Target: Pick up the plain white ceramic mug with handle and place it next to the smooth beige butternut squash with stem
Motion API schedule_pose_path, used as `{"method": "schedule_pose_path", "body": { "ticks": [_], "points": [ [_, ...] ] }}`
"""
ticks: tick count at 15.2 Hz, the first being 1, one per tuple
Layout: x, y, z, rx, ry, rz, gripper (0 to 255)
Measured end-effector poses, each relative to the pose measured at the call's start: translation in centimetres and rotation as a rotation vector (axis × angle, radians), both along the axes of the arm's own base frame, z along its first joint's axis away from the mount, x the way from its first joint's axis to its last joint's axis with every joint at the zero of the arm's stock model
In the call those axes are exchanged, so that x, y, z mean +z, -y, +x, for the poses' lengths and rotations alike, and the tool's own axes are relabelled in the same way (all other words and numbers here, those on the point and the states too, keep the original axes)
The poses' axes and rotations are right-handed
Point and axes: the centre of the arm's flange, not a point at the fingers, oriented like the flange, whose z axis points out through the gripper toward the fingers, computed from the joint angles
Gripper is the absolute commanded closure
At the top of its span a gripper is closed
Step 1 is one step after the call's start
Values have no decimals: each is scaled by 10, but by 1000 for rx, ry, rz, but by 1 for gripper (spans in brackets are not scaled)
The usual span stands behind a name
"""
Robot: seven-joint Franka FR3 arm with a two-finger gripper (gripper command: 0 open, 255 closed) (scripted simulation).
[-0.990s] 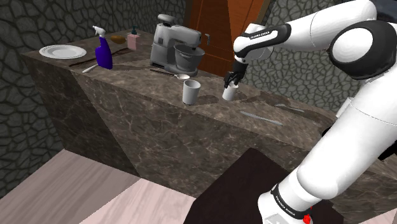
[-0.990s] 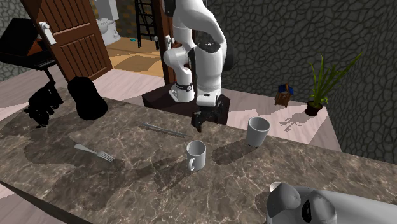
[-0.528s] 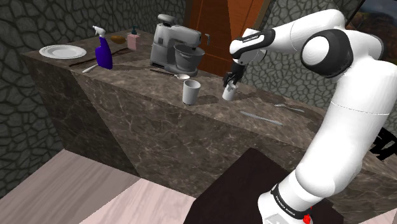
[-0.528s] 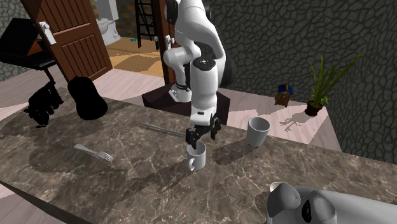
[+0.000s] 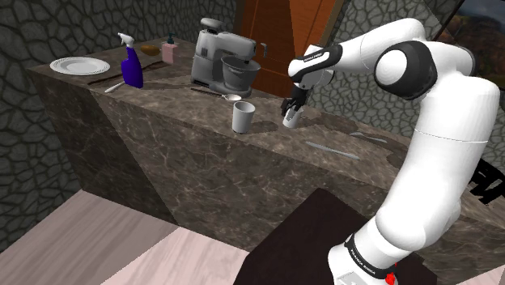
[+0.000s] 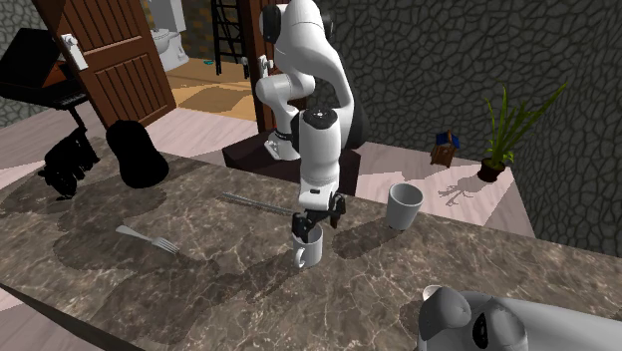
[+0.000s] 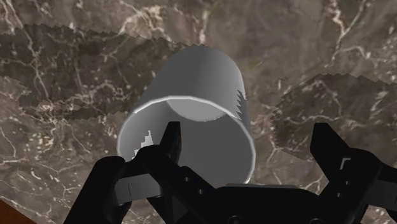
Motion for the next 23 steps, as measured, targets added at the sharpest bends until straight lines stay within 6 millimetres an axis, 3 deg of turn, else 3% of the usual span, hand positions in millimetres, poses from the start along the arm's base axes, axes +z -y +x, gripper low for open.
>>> {"method": "schedule_pose_path", "body": {
  "ticks": [4,5,15,23],
  "points": [
    [-1,0,0,0,0,0,0],
    [-1,0,0,0,0,0,255],
    [-1,0,0,0,0,0,255],
    [35,0,1,0,1,0,255]
  ]
}}
